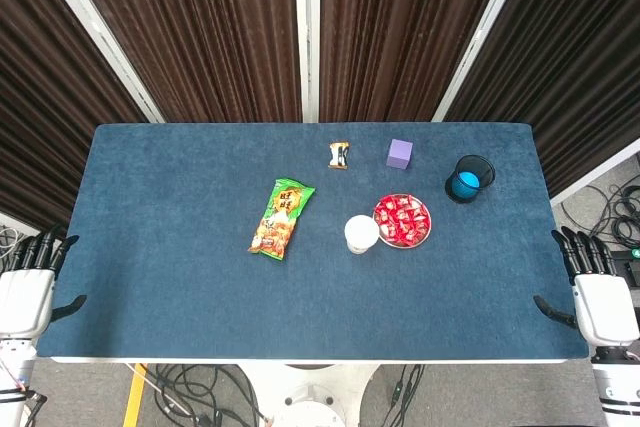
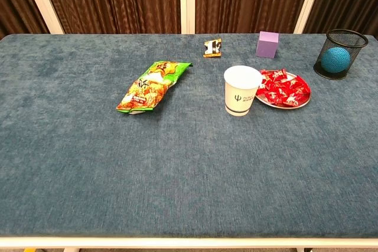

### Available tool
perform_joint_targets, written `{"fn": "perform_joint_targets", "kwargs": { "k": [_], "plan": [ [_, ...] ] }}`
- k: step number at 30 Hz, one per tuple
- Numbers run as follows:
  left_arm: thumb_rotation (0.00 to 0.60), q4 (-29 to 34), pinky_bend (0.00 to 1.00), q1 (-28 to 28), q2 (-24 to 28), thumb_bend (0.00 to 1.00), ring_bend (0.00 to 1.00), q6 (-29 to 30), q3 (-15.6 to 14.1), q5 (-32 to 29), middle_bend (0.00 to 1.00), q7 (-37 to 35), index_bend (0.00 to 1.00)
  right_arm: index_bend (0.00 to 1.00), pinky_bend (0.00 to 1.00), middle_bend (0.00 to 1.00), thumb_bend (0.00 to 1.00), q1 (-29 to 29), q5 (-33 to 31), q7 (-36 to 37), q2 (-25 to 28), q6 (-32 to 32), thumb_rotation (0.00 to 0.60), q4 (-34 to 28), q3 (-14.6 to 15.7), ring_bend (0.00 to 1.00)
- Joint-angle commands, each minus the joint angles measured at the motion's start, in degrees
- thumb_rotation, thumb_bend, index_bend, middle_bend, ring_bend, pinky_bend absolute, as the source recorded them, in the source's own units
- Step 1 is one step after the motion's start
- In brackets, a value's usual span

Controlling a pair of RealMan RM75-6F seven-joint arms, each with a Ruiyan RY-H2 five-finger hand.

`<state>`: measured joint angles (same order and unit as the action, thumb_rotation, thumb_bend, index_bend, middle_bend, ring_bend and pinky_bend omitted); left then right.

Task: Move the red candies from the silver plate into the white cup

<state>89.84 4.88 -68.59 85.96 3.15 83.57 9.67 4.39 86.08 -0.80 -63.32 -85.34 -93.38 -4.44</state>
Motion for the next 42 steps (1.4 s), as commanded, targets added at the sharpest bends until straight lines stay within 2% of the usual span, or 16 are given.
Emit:
{"fn": "perform_joint_targets", "kwargs": {
  "k": [1, 11, 16, 19, 25, 31, 34, 36, 39, 42],
  "plan": [
    [0.600, 0.02, 0.12, 0.04, 0.02, 0.00, 0.10, 0.00, 0.06, -0.01, 0.12, 0.01, 0.21, 0.00, 0.00, 0.06, 0.09, -0.15, -0.09, 0.09, 0.00, -0.13, 0.600, -0.03, 0.03, 0.00],
    [0.600, 0.71, 0.12, 0.04, 0.47, 0.00, 0.10, -0.03, -0.25, 0.55, 0.12, 0.18, 0.21, 0.00, 0.00, 0.06, 0.09, -1.53, -0.12, 2.16, -0.33, -1.68, 0.600, 1.26, 0.51, 0.00],
    [0.600, 1.04, 0.12, -0.01, 0.69, 0.00, 0.10, 0.03, -0.33, 0.70, 0.12, 0.11, 0.21, 0.00, 0.01, 0.07, 0.09, -0.59, 0.61, 3.26, 0.32, -0.34, 0.600, 0.94, 0.52, 0.00],
    [0.600, 1.14, 0.12, 0.01, 0.73, 0.00, 0.10, -0.01, -0.30, 0.68, 0.12, 0.04, 0.21, 0.00, 0.08, 0.10, 0.09, 1.56, 1.78, 4.32, 0.86, 1.33, 0.600, 0.23, -0.38, 0.02],
    [0.600, 1.14, 0.12, -0.48, 0.80, 0.00, 0.10, 0.41, -0.63, 0.83, 0.12, -0.66, 0.21, 0.04, 0.21, 0.21, 0.10, 7.90, 0.16, -1.36, -0.37, 8.96, 0.600, -0.46, -2.93, 0.12],
    [0.600, 0.42, 0.12, -1.23, 0.74, 0.00, 0.10, 1.12, -0.78, 0.65, 0.12, -1.90, 0.21, 0.07, 0.40, 0.36, 0.10, 15.64, -6.88, -9.36, -3.23, 20.06, 0.600, 0.64, -6.02, 0.31],
    [0.600, -0.06, 0.12, -1.29, 0.63, 0.00, 0.10, 1.07, -0.90, 0.80, 0.12, -2.34, 0.21, 0.13, 0.59, 0.50, 0.10, 19.50, -10.26, -12.36, -5.96, 24.61, 0.600, 2.90, -7.38, 0.48],
    [0.600, -0.38, 0.12, -1.33, 0.60, 0.00, 0.10, 1.16, -0.91, 0.96, 0.12, -2.65, 0.21, 0.19, 0.76, 0.64, 0.11, 21.99, -12.64, -13.87, -7.99, 27.53, 0.600, 4.70, -8.12, 0.61],
    [0.600, -0.78, 0.12, -1.39, 0.46, 0.00, 0.10, 1.24, -0.82, 0.91, 0.12, -3.07, 0.21, 0.29, 0.96, 0.82, 0.13, 25.36, -15.29, -16.27, -10.42, 31.69, 0.600, 7.41, -8.39, 0.79],
    [0.600, -1.07, 0.12, -1.39, 0.36, 0.00, 0.10, 1.06, -0.78, 0.77, 0.12, -3.34, 0.21, 0.37, 1.00, 0.90, 0.16, 28.24, -17.22, -18.89, -12.73, 35.16, 0.600, 10.57, -7.94, 0.88]
  ]
}}
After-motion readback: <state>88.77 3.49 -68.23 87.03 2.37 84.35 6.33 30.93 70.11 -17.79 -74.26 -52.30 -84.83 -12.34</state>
